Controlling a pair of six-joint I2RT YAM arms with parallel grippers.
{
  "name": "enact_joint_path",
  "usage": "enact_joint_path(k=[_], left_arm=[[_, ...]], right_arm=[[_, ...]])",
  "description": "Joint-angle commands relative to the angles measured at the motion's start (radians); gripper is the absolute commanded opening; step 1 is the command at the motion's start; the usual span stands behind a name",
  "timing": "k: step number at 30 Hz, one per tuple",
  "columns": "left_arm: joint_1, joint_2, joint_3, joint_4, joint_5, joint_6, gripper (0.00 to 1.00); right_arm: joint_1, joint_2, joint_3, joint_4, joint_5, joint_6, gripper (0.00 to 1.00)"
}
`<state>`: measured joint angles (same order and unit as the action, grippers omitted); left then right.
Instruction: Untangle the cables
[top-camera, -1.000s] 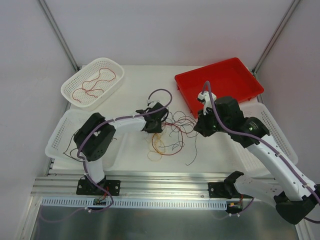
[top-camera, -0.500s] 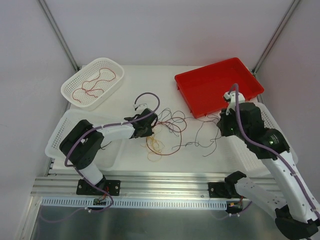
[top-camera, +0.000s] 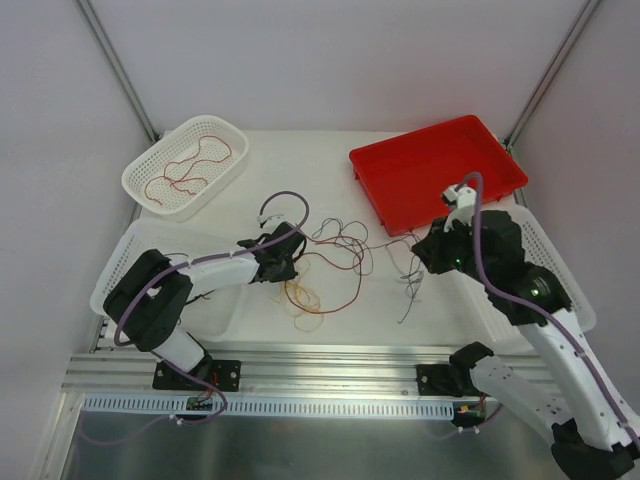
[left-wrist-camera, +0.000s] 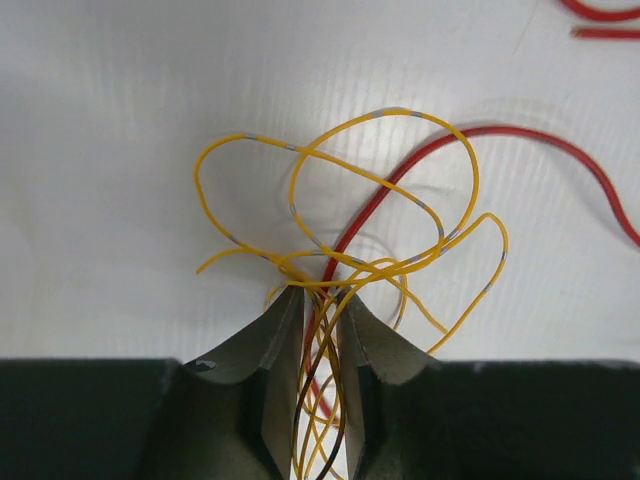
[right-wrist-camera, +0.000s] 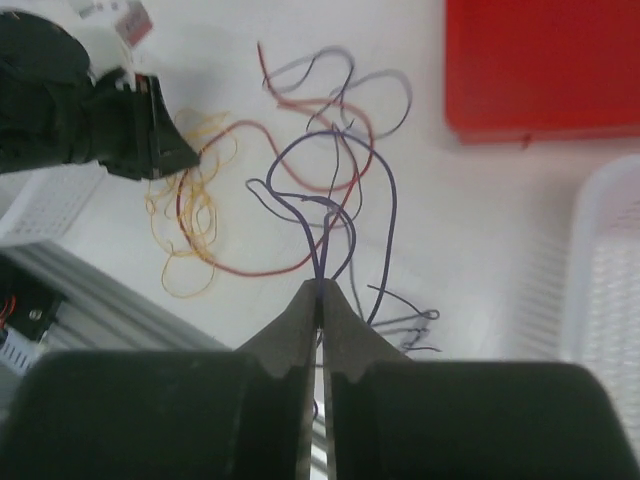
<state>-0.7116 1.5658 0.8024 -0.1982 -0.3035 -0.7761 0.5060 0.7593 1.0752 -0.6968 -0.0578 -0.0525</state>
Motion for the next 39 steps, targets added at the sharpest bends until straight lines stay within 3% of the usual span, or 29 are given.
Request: enact_joint_path(k=[1,5,8,9,12,17,21,28,39], left_arm=[[0.004,-0.084,-0.038,-0.112,0.043,0.017,0.20],[0.004,-0.182,-0.039,-0.112,0.072,0.057,0.30],[0.004,-0.257,-0.040,-0.112,0.092,0.089,0.42],[0.004,-0.289,-0.039,-0.112,0.098,0.098,0.50],[0.003,-0.343,-0.029,-0.112,0.128,0.129,0.61],[-0.003,-0.378,-0.008,-0.110,0.220,0.188,0.78],[-0.011,-0.378,0.006,-0.112,0.256,0.193,0.84],[-0.029,-0.277,0.047,-0.112,0.259,0.199,0.86],[-0.038,0.031,0.216,-0.093,0.241,0.166,0.82]], right_arm=[[-0.001,0.080,-0.151,0.153,-0.197,0.094,0.05],[-0.001,0.181,-0.238,0.201,-0.200,0.125,0.17],[0.005,0.258,-0.238,0.174,-0.258,0.086,0.39],[0.009,0.270,-0.233,0.142,-0.252,0.074,0.50],[0.011,0.259,-0.210,0.087,-0.156,0.057,0.62],[0.008,0.273,-0.195,0.082,-0.117,0.008,0.64],[0.009,0.336,-0.211,0.152,-0.125,0.013,0.64],[0.011,0.495,-0.202,0.256,-0.139,-0.076,0.60],[0.051,0.759,-0.146,0.368,-0.140,-0.150,0.48]])
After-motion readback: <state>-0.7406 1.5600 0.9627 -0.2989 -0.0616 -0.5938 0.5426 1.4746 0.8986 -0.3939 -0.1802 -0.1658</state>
